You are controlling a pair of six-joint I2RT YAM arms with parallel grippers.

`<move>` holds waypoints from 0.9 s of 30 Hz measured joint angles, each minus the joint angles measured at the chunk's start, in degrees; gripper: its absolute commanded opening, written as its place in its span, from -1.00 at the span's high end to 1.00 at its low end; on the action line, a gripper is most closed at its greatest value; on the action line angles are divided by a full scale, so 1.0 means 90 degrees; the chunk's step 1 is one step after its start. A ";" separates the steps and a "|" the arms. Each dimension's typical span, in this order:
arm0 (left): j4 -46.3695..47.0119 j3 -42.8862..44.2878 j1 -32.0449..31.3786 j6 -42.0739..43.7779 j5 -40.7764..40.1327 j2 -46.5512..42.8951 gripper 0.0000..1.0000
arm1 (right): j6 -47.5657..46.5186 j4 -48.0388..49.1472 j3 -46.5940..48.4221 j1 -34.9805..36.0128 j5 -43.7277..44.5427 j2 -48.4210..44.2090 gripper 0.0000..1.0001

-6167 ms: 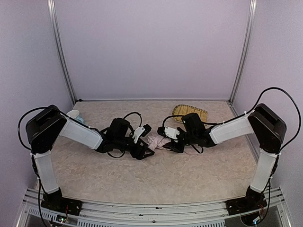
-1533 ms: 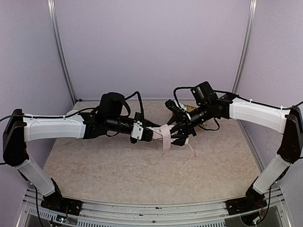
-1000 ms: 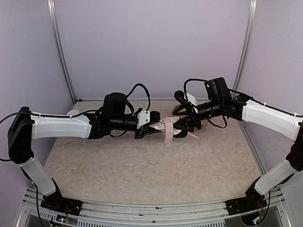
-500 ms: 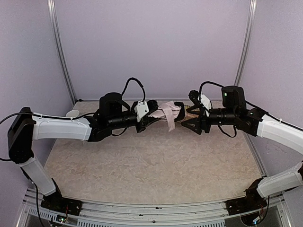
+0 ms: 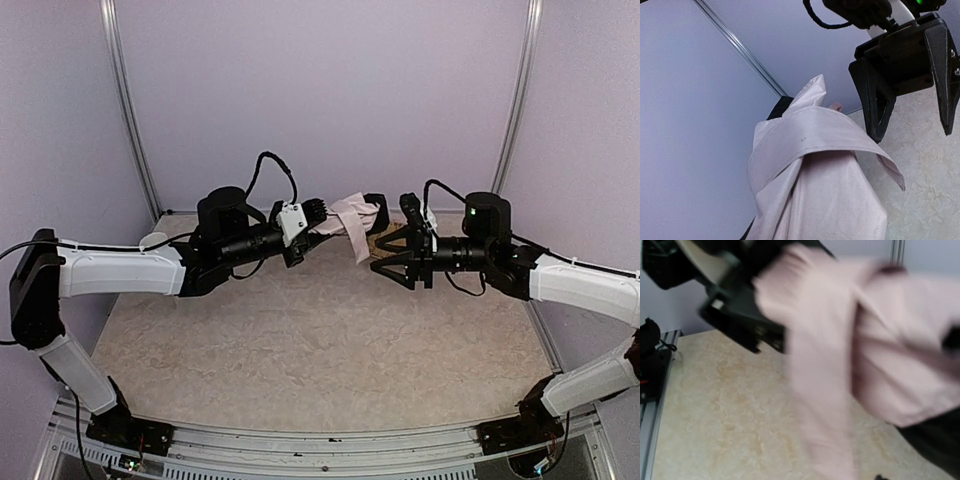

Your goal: Put away the umbrella

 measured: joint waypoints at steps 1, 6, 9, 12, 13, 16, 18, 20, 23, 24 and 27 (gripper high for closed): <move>0.0000 0.0000 0.0000 0.0015 0.0015 -0.0036 1.00 | 0.0049 0.0075 0.0034 0.0000 -0.0012 0.0134 -0.27; 0.0039 0.0000 -0.0039 0.0039 0.0097 -0.0138 1.00 | 0.0270 0.0379 0.0170 0.0000 -0.0180 0.0593 -0.18; 0.0041 0.0000 -0.0070 0.0039 0.0141 -0.0153 1.00 | 0.0403 0.0668 0.0194 0.0005 -0.0471 0.0797 -0.07; 0.0039 0.0000 -0.0085 0.0036 0.0192 -0.0153 1.00 | 0.0471 0.0852 0.0194 0.0010 -0.0673 0.0920 0.50; 0.0039 0.0000 -0.0085 0.0036 0.0211 -0.0153 1.00 | 0.0488 0.0903 0.0194 0.0010 -0.0741 0.0947 0.69; 0.0034 0.0000 -0.0085 0.0024 0.0238 -0.0153 1.00 | 0.0542 0.1025 0.0211 0.0010 -0.0981 0.0984 1.00; 0.0029 0.0007 -0.0078 -0.0070 0.0233 -0.0151 1.00 | 0.0508 0.1071 0.0219 0.0010 -0.1146 0.0988 1.00; -0.0046 0.0117 -0.0029 -0.0311 0.0226 -0.0097 1.00 | 0.0520 0.1124 0.0219 0.0012 -0.1287 0.0988 1.00; -0.0177 0.0607 0.0141 -0.0996 0.0185 0.0240 1.00 | 0.0622 0.1105 0.0325 0.0063 -0.1426 0.0988 1.00; -0.0221 0.0816 0.0255 -0.1297 0.0155 0.0408 1.00 | 0.0653 0.1071 0.0437 0.0087 -0.1445 0.0984 1.00; -0.0401 0.1241 0.0634 -0.2176 0.0335 0.0884 1.00 | 0.0753 0.1039 0.0916 0.0170 -0.1217 0.0923 1.00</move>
